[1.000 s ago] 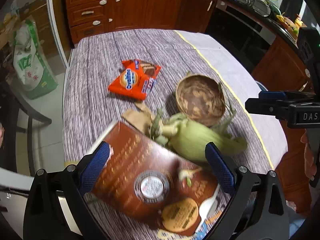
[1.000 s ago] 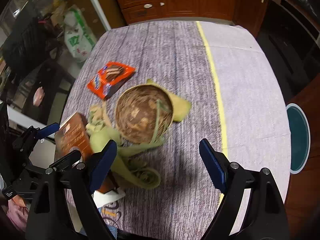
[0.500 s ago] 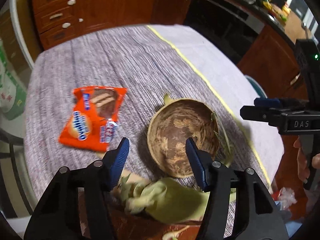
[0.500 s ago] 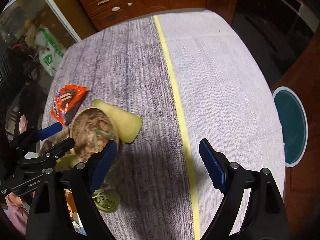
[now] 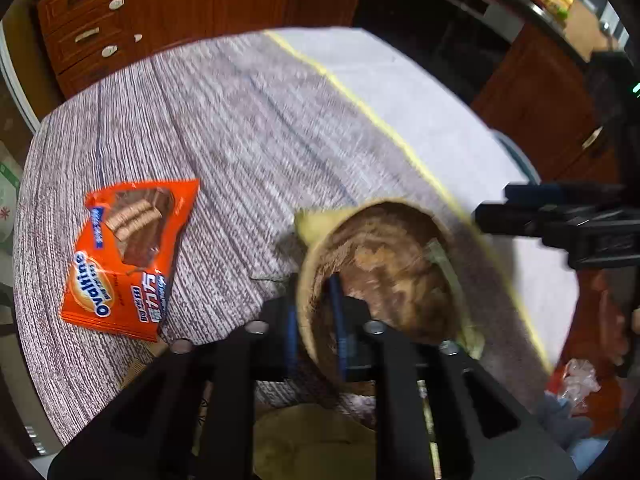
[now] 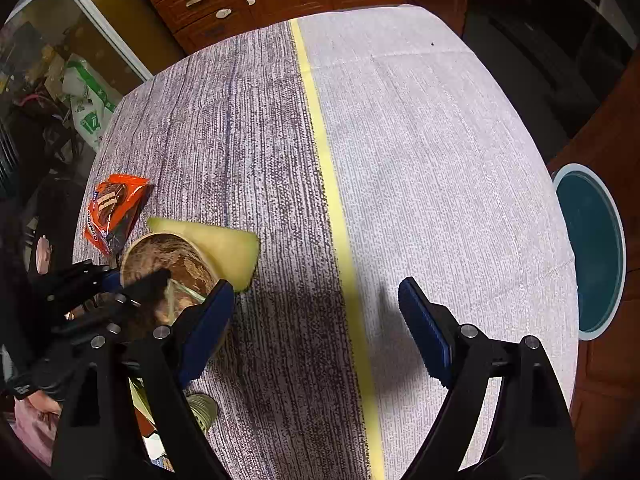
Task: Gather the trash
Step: 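Grasp the brown coconut shell bowl by its rim with the left tool, then grasp the yellow melon rind with the right tool while the left tool holds the shell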
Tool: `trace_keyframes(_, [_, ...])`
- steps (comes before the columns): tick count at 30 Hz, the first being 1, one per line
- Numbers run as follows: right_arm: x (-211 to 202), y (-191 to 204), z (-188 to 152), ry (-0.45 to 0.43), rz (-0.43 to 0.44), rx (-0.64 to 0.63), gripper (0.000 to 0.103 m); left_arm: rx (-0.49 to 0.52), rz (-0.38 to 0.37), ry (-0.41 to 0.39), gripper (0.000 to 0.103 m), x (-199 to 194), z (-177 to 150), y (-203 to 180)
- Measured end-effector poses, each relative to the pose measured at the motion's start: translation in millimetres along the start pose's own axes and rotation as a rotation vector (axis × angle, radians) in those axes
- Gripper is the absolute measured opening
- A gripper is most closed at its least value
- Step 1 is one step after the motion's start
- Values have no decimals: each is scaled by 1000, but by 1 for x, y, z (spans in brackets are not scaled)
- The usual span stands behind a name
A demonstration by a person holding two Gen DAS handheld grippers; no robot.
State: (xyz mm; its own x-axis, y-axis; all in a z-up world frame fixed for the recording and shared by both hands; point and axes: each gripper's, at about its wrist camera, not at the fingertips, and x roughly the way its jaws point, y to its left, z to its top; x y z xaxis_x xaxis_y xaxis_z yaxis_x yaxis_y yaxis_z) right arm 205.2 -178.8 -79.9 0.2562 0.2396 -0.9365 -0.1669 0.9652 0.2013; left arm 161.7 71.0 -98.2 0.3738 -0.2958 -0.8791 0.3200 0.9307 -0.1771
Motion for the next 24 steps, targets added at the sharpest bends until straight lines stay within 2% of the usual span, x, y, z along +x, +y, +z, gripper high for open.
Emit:
trace_keyframes(1, [0, 0, 1, 0, 0, -1, 80, 2, 7, -19, 9, -6, 1, -2])
trace_keyframes(4, [2, 5, 0, 5, 6, -14, 80, 9, 97, -73, 8, -21, 4, -3])
trace_keyframes(7, [4, 14, 1, 6, 12, -38, 80, -41, 114, -117, 8, -36, 8, 10])
trace_keyframes(11, [10, 31, 2, 17, 22, -83, 80, -94, 181, -149, 8, -52, 8, 32])
trace_keyframes(19, [25, 76, 8, 30, 16, -207, 80, -187, 211, -191, 8, -81, 3, 74])
trace_keyframes(24, [30, 106, 17, 3, -9, -302, 80, -214, 211, -173, 8, -79, -2, 91])
